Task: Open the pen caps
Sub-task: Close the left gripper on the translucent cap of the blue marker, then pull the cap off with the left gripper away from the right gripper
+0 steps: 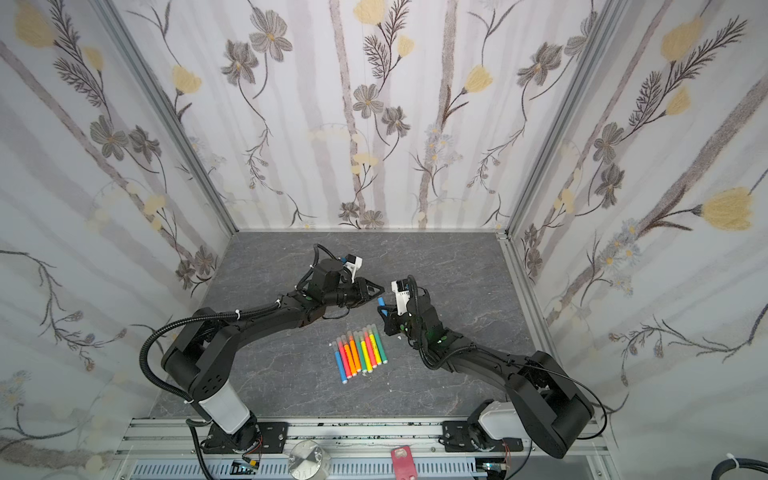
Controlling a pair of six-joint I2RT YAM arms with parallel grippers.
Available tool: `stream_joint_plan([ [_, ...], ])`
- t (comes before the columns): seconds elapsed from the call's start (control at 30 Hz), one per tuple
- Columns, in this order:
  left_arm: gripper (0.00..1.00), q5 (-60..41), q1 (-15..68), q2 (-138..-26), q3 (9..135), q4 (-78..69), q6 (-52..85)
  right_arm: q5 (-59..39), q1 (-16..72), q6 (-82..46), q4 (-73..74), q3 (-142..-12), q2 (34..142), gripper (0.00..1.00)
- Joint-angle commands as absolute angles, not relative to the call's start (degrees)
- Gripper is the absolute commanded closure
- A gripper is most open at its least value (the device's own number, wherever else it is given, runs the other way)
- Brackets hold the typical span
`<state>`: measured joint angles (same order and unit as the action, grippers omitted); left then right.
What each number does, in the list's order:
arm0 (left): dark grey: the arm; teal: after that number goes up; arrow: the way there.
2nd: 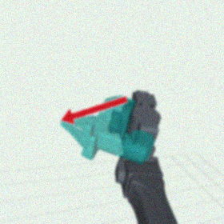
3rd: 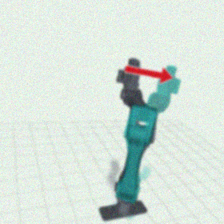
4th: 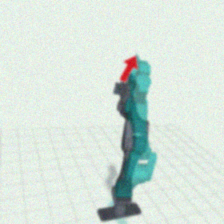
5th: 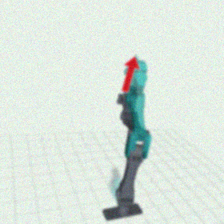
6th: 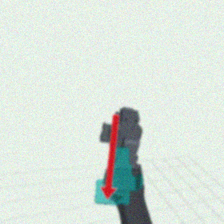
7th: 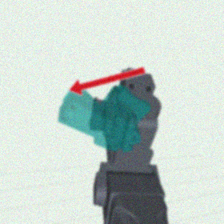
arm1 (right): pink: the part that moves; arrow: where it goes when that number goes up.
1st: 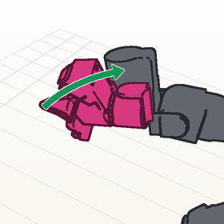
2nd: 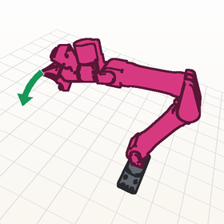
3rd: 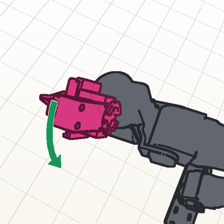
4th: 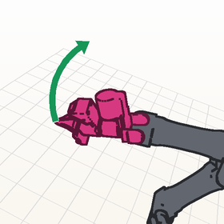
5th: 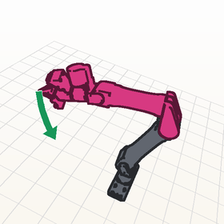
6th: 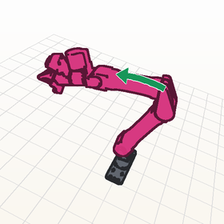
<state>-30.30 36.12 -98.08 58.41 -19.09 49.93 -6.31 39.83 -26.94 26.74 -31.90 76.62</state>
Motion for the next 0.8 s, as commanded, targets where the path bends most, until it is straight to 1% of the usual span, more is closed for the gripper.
stream_joint_plan([
  [0.0,0.86,-30.68,36.06,-98.09,58.21,-20.21,49.98,-6.71,39.90,-27.60,28.67,-32.45,76.88,1.00],
  [0.07,0.92,-30.68,36.05,-98.01,58.18,-20.21,49.90,-6.75,39.90,-27.60,28.58,-32.35,76.82,1.00],
  [0.13,1.00,-30.77,36.11,-98.09,58.18,-20.30,49.92,-6.65,39.84,-27.60,28.53,-32.33,76.65,1.00],
  [0.3,1.00,-30.00,35.63,-98.58,58.65,-19.75,48.90,-6.57,39.86,-27.60,27.85,-31.65,76.03,1.00],
  [0.53,1.00,-26.15,31.25,-102.94,65.91,-11.91,41.27,-6.62,40.39,-28.36,26.76,-27.50,72.35,1.00],
  [0.77,1.00,-24.62,27.45,-105.78,71.97,-10.32,39.47,-4.74,41.40,-29.74,24.90,-21.61,66.46,1.00],
])
